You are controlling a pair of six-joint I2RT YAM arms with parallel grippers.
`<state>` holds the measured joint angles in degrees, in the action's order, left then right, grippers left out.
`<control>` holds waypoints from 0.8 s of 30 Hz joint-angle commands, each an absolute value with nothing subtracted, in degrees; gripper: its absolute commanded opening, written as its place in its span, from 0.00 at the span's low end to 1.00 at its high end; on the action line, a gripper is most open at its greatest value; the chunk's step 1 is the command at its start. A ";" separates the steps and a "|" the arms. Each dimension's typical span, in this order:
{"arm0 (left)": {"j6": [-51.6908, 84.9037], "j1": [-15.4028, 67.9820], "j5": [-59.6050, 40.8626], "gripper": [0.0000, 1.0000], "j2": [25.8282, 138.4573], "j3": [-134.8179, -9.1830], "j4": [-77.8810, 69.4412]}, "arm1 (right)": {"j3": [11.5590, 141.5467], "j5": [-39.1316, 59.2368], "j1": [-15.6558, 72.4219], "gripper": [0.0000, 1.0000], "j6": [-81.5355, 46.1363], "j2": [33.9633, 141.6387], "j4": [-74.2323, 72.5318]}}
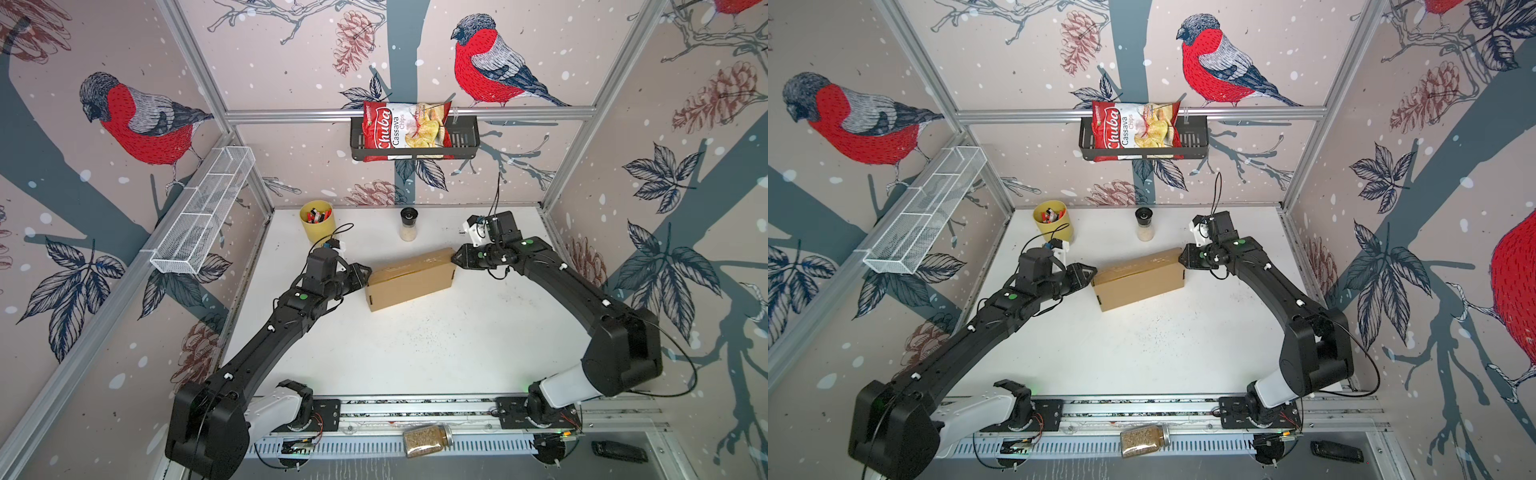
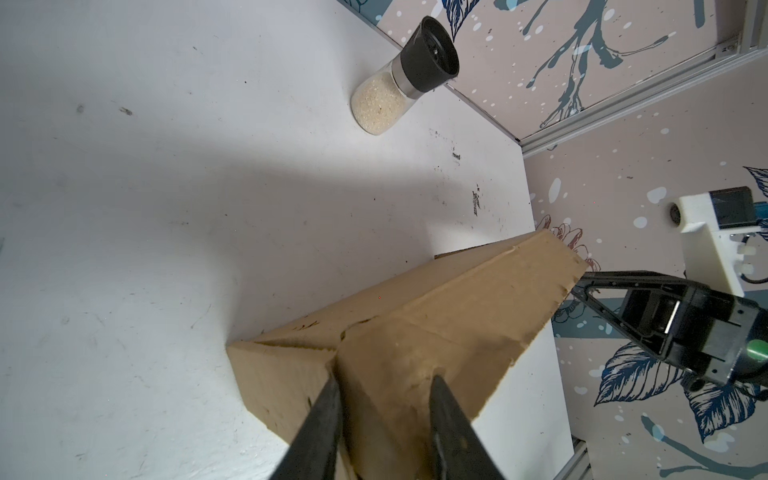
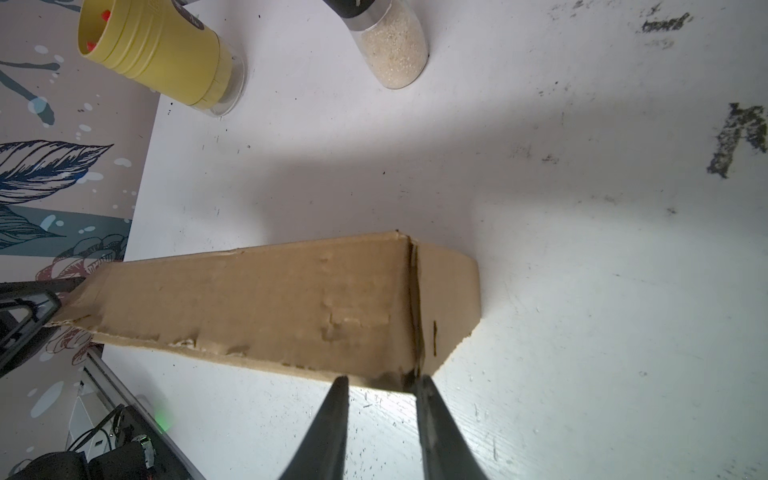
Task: Fold the paper box
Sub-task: 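Lower the open left gripper onto the box's top edge while right gripper hovers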
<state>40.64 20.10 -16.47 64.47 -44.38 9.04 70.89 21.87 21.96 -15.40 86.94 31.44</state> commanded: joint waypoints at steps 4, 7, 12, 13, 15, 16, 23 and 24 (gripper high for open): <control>40.44 19.91 -16.30 0.30 64.97 -43.70 7.28 | 70.47 22.32 21.97 0.30 -16.00 87.16 32.99; 40.01 19.81 -16.01 0.28 65.21 -43.25 7.65 | 70.52 22.30 22.02 0.30 -16.04 87.18 32.78; 39.64 19.62 -15.52 0.26 65.04 -41.94 7.47 | 70.63 22.57 22.00 0.30 -16.20 87.27 32.73; 39.48 19.56 -15.43 0.26 65.04 -41.75 7.54 | 70.72 22.65 21.97 0.30 -16.21 87.26 32.75; 39.14 19.30 -15.12 0.25 65.05 -41.27 7.59 | 70.83 22.97 21.97 0.30 -16.18 87.19 32.70; 39.03 19.33 -15.12 0.25 65.17 -41.15 7.56 | 70.96 23.18 21.98 0.31 -16.27 87.18 32.72; 38.85 18.87 -15.37 0.24 65.21 -40.95 7.48 | 71.18 23.48 22.03 0.32 -16.41 87.01 32.79; 38.63 18.81 -15.53 0.24 65.10 -41.35 7.68 | 71.04 23.47 21.98 0.32 -16.43 87.08 32.70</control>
<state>39.99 19.05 -16.38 64.99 -41.12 4.16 70.81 22.87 21.96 -16.38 87.15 32.08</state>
